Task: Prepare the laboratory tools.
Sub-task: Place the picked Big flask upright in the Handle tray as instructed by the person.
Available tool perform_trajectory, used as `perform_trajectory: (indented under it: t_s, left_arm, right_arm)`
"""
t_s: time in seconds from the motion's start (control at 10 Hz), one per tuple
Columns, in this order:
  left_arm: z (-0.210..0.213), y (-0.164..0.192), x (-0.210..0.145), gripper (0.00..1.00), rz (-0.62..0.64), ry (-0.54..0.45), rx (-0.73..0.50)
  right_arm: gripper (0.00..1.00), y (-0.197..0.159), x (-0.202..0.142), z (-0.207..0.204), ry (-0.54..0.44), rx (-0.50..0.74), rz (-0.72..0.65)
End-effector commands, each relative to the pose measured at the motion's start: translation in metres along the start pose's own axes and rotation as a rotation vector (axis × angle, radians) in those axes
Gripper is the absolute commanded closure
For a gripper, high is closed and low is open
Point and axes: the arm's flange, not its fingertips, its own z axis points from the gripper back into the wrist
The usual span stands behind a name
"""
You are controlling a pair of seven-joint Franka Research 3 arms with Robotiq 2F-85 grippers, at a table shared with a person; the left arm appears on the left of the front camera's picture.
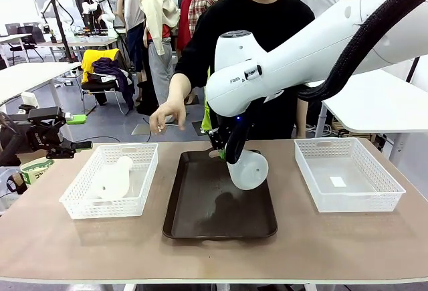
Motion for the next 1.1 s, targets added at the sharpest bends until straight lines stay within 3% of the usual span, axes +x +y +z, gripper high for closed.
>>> perform_trajectory:
  t_s: [0.0,0.2,0.5,1.0]
  left_arm:
    - [-0.001,0.000,0.001,0.00,-0.008,-0.025,-0.026]
    - [-0.001,0.000,0.001,0.00,-0.008,-0.025,-0.026]
    - [-0.001,0.000,0.001,0.00,-0.008,-0.025,-0.026]
    - [-0.001,0.000,0.001,0.00,-0.008,-0.025,-0.026]
  right_arm:
    - [1.00,0.000,0.001,0.000,-0.004,0.003,-0.006]
    - [1.00,0.000,0.000,0.000,0.000,0.000,0.000]
    - [1.00,0.001,-0.002,0.012,-0.123,0.067,0.105]
    - [1.00,-0.008,-0.003,0.023,-0.343,0.385,0.337]
